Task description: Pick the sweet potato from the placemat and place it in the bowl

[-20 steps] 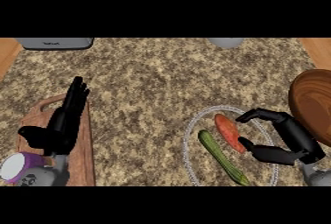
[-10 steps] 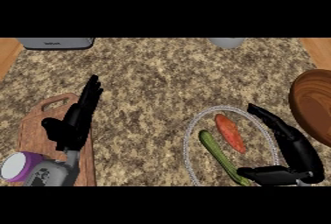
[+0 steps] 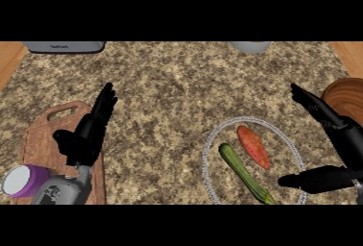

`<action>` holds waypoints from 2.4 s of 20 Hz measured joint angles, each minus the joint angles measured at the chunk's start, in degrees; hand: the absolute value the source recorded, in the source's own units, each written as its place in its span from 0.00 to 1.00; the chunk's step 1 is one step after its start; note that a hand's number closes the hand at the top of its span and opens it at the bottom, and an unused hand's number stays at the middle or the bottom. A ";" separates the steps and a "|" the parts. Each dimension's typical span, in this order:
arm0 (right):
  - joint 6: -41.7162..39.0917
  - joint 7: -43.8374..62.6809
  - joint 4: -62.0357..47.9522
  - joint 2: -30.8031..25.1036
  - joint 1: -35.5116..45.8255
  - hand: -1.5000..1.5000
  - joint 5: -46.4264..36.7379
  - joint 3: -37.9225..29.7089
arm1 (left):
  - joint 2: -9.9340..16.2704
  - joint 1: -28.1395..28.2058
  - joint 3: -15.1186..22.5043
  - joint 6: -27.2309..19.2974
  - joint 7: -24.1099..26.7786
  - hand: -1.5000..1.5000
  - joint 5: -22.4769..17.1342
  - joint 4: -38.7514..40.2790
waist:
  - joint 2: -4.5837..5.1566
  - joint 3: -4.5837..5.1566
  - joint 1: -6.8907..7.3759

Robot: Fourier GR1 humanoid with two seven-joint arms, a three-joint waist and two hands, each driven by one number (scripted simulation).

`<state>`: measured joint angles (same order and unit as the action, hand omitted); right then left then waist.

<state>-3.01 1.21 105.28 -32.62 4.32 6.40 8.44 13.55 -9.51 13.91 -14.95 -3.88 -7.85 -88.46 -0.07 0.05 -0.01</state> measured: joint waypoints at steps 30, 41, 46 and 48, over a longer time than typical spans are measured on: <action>-21.53 8.68 -11.08 7.36 1.62 0.00 -5.87 -3.47 | -5.19 0.56 -5.94 5.57 0.32 0.50 5.07 1.60 | 0.05 -0.05 -0.05; -24.84 9.53 -14.26 13.54 1.32 0.00 -6.87 -6.12 | -6.70 1.51 -7.61 7.75 -1.37 0.50 7.06 -0.73 | 0.05 -0.06 0.04; -24.56 7.00 -18.92 16.47 2.43 0.00 -10.32 -6.30 | -7.52 1.16 -8.65 8.68 -1.24 0.50 8.00 -0.32 | 0.07 -0.06 0.06; -24.17 5.64 -19.38 17.47 1.58 0.00 -11.81 -6.07 | -7.51 1.44 -9.50 9.48 0.22 0.50 7.99 0.76 | 0.06 -0.06 0.02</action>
<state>-27.17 6.85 85.90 -15.15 5.90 -5.41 2.37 6.04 -8.07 4.41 -5.47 -3.66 0.14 -87.70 0.00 -0.01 0.00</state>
